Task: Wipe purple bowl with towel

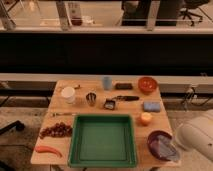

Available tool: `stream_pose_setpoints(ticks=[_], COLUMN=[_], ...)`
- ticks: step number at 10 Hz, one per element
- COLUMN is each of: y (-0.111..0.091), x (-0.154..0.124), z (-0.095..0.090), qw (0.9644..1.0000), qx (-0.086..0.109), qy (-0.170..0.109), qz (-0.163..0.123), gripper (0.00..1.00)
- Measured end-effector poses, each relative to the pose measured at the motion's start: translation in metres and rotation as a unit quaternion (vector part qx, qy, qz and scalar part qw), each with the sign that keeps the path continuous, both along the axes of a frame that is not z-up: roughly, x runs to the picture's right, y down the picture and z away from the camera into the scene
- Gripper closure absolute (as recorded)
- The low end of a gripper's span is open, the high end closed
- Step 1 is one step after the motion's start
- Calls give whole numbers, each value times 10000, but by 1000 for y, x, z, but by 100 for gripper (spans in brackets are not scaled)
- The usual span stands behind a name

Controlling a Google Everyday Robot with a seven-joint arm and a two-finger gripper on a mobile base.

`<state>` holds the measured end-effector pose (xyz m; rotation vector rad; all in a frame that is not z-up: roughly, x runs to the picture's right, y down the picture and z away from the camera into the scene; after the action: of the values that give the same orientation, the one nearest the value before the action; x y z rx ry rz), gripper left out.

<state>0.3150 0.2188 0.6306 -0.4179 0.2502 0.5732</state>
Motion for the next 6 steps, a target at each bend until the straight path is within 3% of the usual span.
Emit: stream_pose_setpoints(ticks=[4, 6], y=[-28, -28], x=[11, -1], z=[38, 38], qw=[9999, 10000], qx=[-24, -26], qy=[145, 66], qz=[57, -9], gripper=[100, 100])
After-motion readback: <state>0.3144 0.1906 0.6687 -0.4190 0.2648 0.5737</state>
